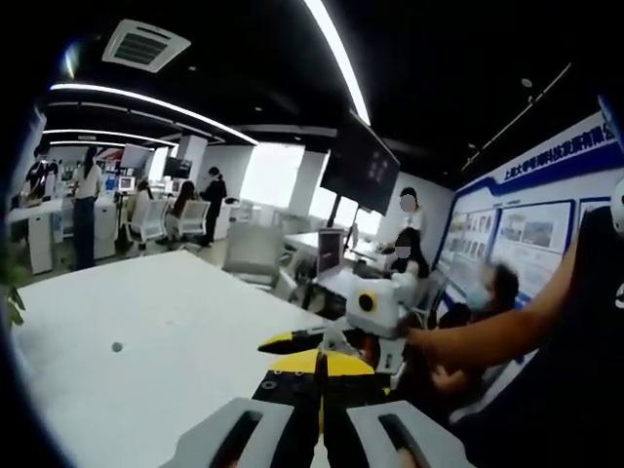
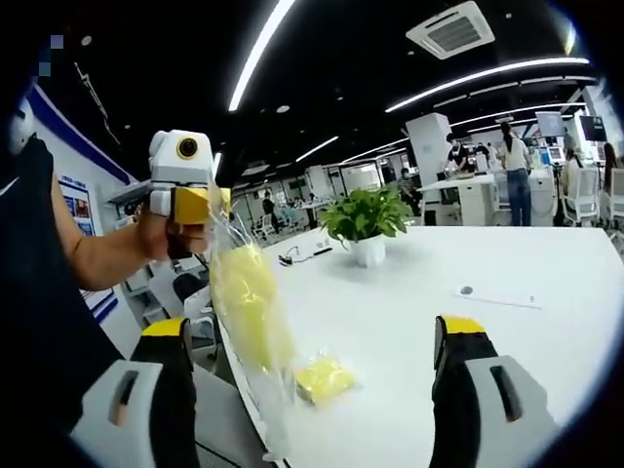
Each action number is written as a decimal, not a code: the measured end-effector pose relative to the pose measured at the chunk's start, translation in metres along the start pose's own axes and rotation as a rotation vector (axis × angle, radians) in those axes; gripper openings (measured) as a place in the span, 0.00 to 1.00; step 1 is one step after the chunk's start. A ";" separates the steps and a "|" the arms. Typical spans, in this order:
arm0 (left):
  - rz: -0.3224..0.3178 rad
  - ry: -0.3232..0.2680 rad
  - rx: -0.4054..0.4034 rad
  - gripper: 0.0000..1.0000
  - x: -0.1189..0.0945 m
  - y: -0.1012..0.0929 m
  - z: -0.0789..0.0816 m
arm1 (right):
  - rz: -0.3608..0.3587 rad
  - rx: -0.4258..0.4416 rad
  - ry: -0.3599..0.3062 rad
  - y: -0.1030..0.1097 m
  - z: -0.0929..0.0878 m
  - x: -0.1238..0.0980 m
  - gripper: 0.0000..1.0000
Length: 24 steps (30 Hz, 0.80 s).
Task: Compare the silicone blocks by pressing each to a similar depth, holding the contact briefly, and releasing to observe deformation and rebound differences across the visible hardness samples.
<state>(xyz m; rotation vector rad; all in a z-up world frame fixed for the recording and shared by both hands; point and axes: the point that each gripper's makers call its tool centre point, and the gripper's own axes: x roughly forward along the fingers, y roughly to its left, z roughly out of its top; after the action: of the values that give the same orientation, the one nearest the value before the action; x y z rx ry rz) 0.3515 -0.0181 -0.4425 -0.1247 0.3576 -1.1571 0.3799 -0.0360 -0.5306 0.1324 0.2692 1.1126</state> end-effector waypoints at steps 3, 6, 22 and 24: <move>-0.002 -0.005 -0.005 0.00 0.001 -0.001 0.002 | -0.011 0.010 -0.004 -0.003 0.002 -0.001 0.96; 0.005 -0.011 -0.020 0.00 0.003 0.002 0.004 | -0.031 0.007 -0.014 -0.007 0.003 -0.005 0.96; 0.049 -0.004 -0.100 0.00 0.015 0.023 0.000 | -0.157 0.026 -0.098 -0.036 0.000 -0.050 0.96; 0.052 0.007 -0.098 0.00 0.018 0.023 -0.002 | -0.190 0.023 -0.077 -0.042 -0.007 -0.055 0.96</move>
<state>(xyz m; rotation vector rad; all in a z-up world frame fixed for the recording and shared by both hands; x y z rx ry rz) 0.3771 -0.0248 -0.4546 -0.1960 0.4218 -1.0894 0.3920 -0.1039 -0.5392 0.1666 0.2209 0.9137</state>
